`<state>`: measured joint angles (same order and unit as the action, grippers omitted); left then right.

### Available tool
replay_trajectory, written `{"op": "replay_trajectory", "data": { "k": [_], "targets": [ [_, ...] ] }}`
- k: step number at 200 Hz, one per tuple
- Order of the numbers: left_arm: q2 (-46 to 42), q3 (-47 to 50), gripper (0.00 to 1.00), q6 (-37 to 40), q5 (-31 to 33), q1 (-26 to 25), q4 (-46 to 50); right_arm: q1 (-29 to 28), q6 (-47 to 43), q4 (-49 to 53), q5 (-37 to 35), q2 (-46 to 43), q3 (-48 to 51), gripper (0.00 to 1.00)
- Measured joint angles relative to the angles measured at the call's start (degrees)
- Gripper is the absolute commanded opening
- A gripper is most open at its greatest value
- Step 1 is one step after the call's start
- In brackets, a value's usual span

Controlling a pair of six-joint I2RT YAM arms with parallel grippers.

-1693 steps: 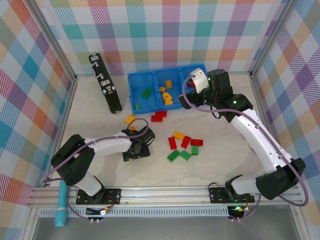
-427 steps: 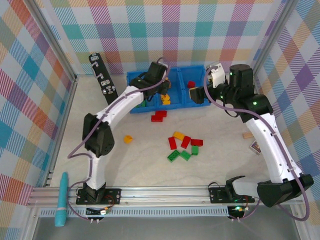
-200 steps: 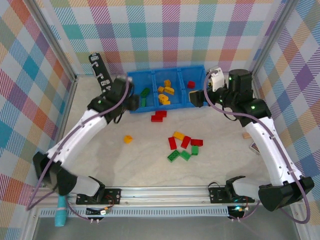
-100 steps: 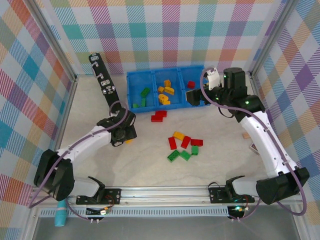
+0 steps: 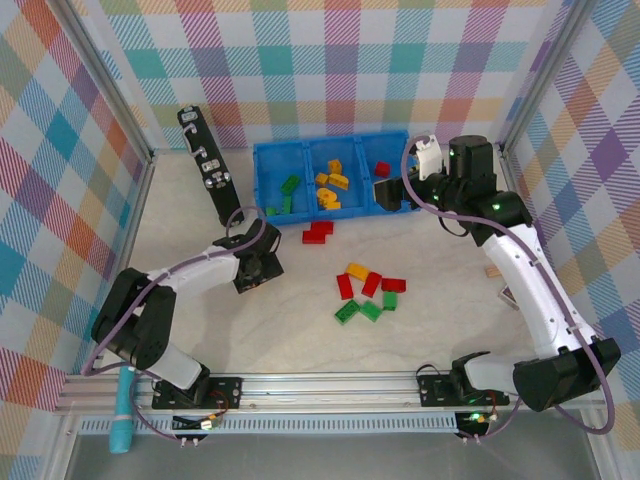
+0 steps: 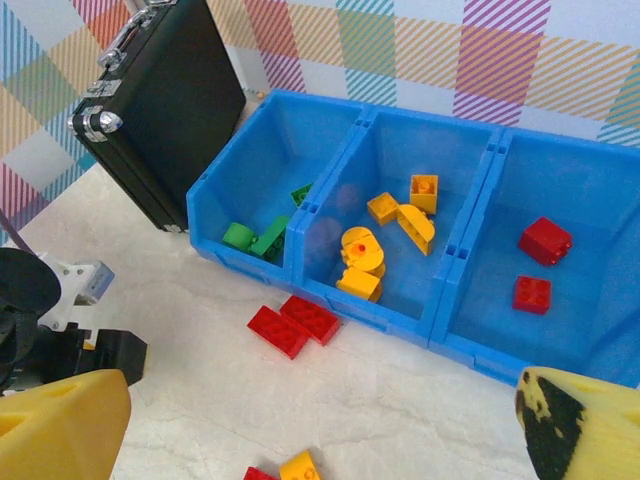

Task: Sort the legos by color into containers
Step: Pick up the lego from the middle-left of the table.

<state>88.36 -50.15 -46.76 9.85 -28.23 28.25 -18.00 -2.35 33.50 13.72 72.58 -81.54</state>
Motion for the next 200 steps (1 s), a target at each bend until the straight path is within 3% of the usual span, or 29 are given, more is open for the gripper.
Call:
{"op": "replay_trajectory", "data": {
  "k": [89, 164, 200],
  "targets": [
    [4.3, 0.2, 0.61, -1.4, -1.2, 0.4, -3.1, 0.0, -0.1, 0.0, -1.3, 0.0, 0.0, 0.99],
    [4.6, -0.2, 0.38, -1.4, -0.8, 0.6, -2.2, 0.0, -0.3, 0.0, -2.3, 0.0, 0.0, 0.99],
    [5.2, -1.6, 0.36, -0.3, -1.3, 0.6, -1.4, 0.0, -0.7, 0.1, -2.6, 0.0, 0.0, 0.99]
  ]
}}
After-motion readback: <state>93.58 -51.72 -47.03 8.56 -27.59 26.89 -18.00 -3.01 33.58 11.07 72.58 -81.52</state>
